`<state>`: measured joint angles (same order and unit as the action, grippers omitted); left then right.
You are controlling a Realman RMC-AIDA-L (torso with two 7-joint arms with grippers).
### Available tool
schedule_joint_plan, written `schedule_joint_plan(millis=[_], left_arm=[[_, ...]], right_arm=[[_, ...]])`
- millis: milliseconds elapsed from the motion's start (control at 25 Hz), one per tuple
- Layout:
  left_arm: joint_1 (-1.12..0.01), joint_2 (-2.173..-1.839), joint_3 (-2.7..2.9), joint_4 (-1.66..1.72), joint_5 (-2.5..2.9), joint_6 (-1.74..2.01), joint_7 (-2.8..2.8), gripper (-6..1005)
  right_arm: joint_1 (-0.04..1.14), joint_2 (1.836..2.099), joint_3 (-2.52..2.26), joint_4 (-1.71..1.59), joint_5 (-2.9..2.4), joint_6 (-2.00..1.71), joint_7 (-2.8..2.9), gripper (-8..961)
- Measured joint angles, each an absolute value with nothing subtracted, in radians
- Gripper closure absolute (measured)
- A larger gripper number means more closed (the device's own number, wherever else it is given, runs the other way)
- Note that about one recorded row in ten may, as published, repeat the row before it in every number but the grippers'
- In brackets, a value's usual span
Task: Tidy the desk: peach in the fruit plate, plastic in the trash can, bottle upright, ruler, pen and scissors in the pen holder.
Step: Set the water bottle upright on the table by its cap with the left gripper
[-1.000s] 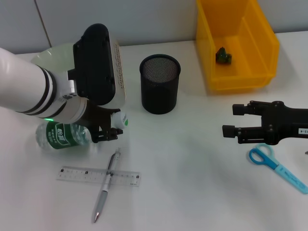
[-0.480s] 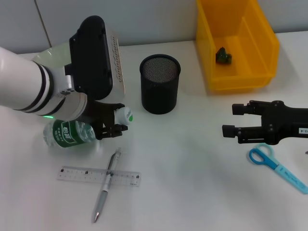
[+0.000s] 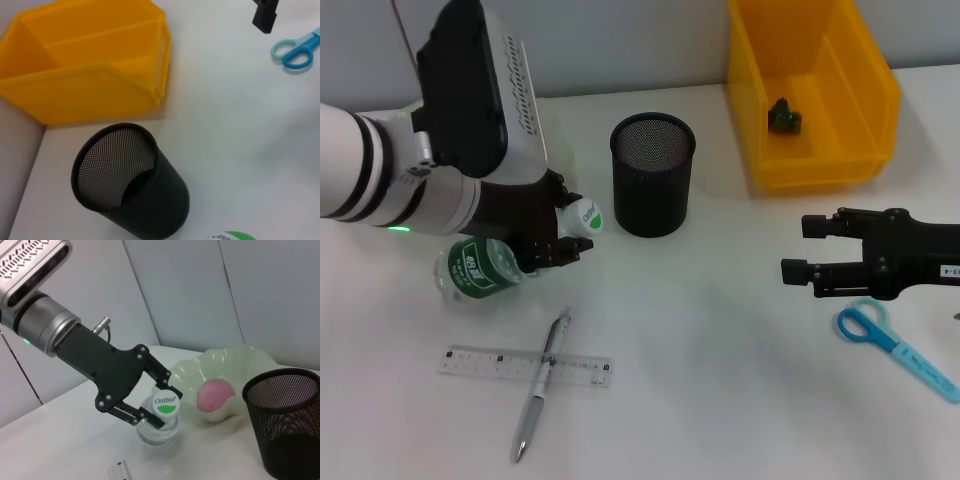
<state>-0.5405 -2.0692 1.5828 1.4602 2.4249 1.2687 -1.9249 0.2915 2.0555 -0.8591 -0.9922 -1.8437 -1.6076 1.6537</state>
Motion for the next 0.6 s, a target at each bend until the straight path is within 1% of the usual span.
schedule_joint_plan(millis=[600], left_arm=[[-0.496,-2.066,1.5,1.476,2.314,1.272,-1.88,538]], right_arm=[[0.302,2.056,-0.859,-0.985,-1.844,-1.609,1.654,103]])
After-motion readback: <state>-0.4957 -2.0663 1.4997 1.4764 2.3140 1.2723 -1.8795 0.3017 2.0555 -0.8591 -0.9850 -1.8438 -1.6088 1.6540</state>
